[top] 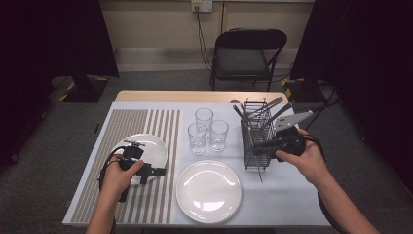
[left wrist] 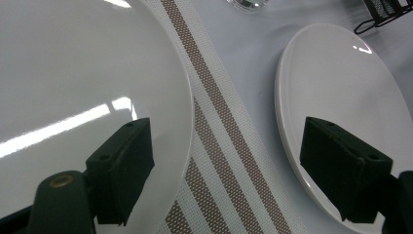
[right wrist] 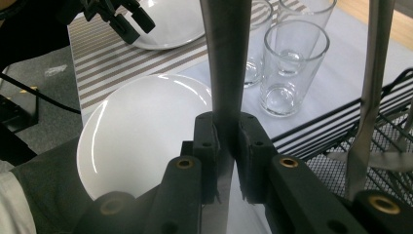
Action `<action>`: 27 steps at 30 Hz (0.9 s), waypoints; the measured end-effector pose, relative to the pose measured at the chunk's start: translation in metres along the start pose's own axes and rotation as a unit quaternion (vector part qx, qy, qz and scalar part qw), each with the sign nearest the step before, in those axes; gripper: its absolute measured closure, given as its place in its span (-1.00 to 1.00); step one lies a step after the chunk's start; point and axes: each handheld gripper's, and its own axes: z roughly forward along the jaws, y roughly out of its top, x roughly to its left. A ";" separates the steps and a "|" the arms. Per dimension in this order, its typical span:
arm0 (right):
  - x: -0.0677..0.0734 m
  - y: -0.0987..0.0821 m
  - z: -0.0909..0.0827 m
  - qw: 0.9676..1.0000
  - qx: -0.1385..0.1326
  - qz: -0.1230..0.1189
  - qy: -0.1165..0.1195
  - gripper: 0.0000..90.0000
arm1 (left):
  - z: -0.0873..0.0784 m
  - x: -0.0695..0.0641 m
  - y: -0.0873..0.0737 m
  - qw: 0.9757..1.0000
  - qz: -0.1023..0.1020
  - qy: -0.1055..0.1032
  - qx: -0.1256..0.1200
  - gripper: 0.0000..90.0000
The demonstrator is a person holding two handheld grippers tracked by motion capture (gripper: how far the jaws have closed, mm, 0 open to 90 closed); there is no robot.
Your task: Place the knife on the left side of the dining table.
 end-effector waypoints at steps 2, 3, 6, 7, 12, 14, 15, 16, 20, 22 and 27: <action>-0.001 -0.004 0.000 1.000 0.003 0.003 -0.001 0.79 | 0.000 0.000 0.000 1.000 -0.003 0.002 0.000 -0.56; -0.002 -0.005 0.000 1.000 0.003 0.004 -0.001 0.79 | 0.000 0.001 0.000 1.000 -0.003 0.002 -0.001 -0.56; -0.003 -0.010 -0.001 1.000 0.008 0.006 -0.002 0.79 | 0.001 0.001 0.000 1.000 -0.003 0.004 0.000 -0.56; -0.003 -0.011 -0.001 1.000 0.009 0.006 -0.002 0.79 | 0.001 0.001 0.000 1.000 -0.001 0.004 0.001 -0.56; -0.004 -0.016 -0.001 1.000 0.017 0.006 -0.002 0.79 | 0.002 0.000 0.000 1.000 -0.002 0.001 0.004 -0.56; -0.003 -0.018 0.000 1.000 0.020 0.006 -0.003 0.79 | 0.002 0.000 0.000 1.000 -0.003 -0.001 0.003 -0.56; -0.003 -0.019 0.001 1.000 0.022 0.007 -0.002 0.79 | 0.001 -0.001 0.000 1.000 -0.003 -0.001 0.002 -0.56; -0.003 -0.020 0.002 1.000 0.025 0.006 -0.003 0.79 | 0.001 -0.001 0.000 1.000 -0.003 -0.001 0.002 -0.56; -0.003 -0.023 0.008 1.000 0.030 0.004 -0.002 0.79 | 0.001 -0.001 0.000 1.000 -0.006 0.000 0.000 -0.56; -0.002 -0.024 0.011 0.999 0.032 0.002 -0.001 0.79 | 0.001 0.000 0.000 1.000 -0.007 0.000 0.000 -0.56; -0.002 -0.025 0.014 1.000 0.031 0.003 0.000 0.79 | 0.000 -0.001 0.000 1.000 -0.007 -0.003 0.001 -0.56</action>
